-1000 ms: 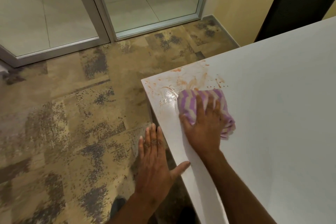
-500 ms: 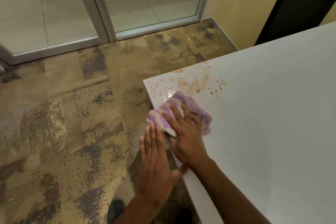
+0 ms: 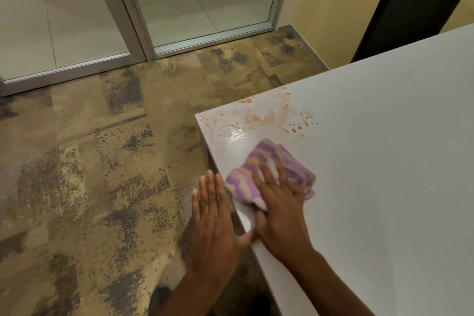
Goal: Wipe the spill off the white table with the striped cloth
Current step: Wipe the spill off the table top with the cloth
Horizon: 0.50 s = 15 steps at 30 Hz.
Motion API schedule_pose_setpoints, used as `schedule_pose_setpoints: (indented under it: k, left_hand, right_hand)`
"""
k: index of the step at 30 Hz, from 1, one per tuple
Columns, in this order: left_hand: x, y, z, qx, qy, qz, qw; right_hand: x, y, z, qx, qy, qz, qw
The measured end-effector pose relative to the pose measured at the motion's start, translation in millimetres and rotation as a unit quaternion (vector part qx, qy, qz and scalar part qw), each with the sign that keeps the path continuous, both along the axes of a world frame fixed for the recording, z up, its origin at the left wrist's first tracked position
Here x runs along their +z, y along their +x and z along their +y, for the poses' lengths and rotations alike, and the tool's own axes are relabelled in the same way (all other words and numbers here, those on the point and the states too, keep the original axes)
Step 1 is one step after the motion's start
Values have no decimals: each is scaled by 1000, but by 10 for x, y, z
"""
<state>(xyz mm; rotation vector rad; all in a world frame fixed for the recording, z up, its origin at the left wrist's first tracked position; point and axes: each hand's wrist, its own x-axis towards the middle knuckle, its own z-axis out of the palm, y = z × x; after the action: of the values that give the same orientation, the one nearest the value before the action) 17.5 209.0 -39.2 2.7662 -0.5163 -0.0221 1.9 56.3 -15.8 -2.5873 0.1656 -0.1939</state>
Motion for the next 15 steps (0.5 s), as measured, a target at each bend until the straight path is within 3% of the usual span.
schedule_pose_setpoints:
  k: [6, 12, 15]
  left_hand:
    - [-16, 24, -6, -6, 24, 11, 1000]
    - [26, 86, -7, -9, -5, 20, 1000]
    - [27, 123, -4, -20, -6, 16, 1000]
  right_hand:
    - [35, 664, 245, 30, -67, 68, 995]
    - [-138, 936, -119, -127, -140, 28, 982]
    - [-149, 599, -208, -133, -129, -5, 983]
